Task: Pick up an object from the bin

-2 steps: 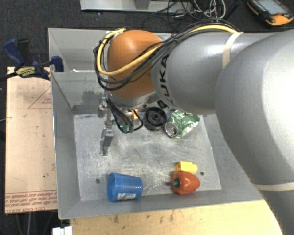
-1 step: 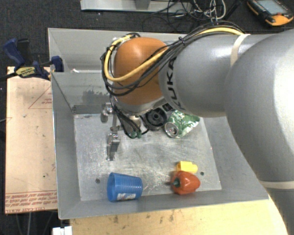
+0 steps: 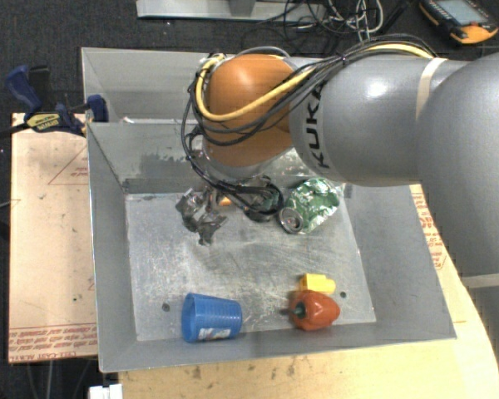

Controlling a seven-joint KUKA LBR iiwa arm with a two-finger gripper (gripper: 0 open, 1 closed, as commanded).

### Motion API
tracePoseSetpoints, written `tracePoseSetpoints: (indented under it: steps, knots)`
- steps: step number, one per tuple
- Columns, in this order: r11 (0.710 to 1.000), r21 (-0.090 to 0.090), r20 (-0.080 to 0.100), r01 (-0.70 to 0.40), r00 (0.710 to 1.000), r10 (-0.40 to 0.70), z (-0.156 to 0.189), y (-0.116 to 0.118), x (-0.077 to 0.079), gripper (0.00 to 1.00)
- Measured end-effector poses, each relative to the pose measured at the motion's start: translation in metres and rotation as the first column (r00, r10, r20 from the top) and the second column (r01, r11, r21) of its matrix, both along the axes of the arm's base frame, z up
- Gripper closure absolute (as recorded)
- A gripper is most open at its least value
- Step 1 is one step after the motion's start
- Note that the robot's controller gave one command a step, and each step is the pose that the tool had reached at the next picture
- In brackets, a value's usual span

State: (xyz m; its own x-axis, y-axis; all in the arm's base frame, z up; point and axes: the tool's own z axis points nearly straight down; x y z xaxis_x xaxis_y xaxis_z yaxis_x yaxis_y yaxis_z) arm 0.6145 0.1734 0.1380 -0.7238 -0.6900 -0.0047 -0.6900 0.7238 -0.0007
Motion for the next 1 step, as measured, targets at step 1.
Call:
tracePoseSetpoints:
  steps: [1]
  knots:
    - [1.000,0.000,-0.002,0.001,1.000,-0.001,-0.0009,0.0002,0.0005,1.00]
